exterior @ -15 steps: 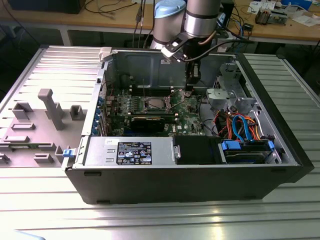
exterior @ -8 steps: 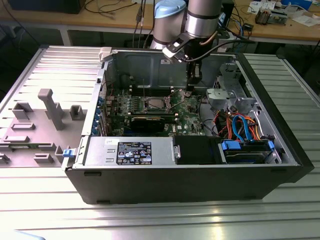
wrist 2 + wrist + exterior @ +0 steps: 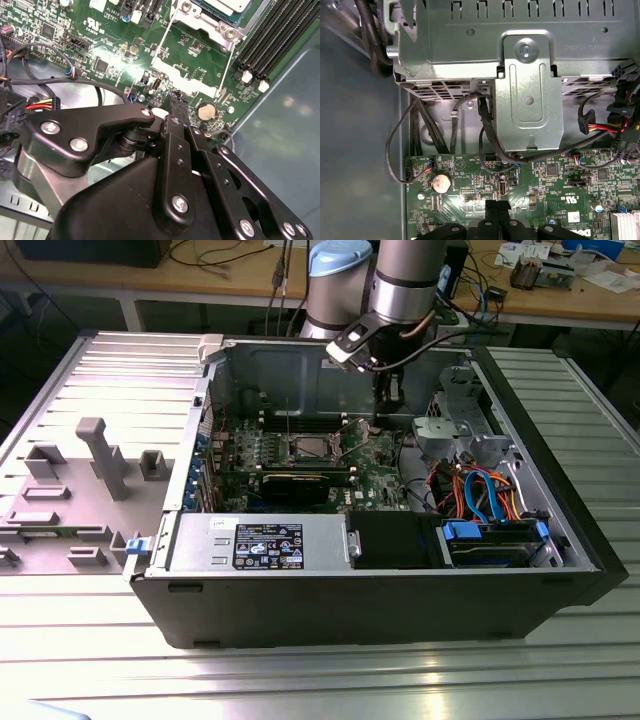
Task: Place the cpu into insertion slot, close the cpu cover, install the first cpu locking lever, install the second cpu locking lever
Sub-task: 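Close the cpu cover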
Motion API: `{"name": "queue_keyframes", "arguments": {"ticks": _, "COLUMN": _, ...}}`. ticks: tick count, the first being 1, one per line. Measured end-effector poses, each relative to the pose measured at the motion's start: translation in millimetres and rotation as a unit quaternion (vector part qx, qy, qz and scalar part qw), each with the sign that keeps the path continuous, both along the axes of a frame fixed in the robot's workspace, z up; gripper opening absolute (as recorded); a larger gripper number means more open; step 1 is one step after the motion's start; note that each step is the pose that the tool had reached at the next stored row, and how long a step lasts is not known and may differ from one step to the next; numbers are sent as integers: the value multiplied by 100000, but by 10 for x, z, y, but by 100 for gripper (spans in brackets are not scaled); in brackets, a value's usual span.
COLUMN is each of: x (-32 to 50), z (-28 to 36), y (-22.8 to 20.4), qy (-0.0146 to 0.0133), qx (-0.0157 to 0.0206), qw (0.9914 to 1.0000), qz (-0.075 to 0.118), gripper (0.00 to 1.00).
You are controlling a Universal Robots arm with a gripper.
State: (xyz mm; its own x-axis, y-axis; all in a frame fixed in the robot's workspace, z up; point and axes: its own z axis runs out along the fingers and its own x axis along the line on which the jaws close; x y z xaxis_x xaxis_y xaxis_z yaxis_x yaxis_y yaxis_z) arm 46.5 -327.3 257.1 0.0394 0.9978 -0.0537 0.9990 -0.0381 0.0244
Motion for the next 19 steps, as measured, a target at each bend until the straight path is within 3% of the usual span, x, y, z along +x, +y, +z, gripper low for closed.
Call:
{"name": "queue_keyframes", "arguments": {"ticks": 4, "x": 8, "z": -73, "y": 0, "qy": 391, "qx": 5, "qw": 99999, "qz": 54, "gripper": 11}}
{"name": "queue_keyframes", "arguments": {"ticks": 12, "x": -61, "z": -95, "y": 0, "qy": 396, "qx": 30, "qw": 99999, "qz": 310, "gripper": 11}}
{"name": "queue_keyframes", "arguments": {"ticks": 19, "x": -75, "z": -95, "y": 0, "qy": 396, "qx": 34, "qw": 99999, "qz": 308, "gripper": 11}}
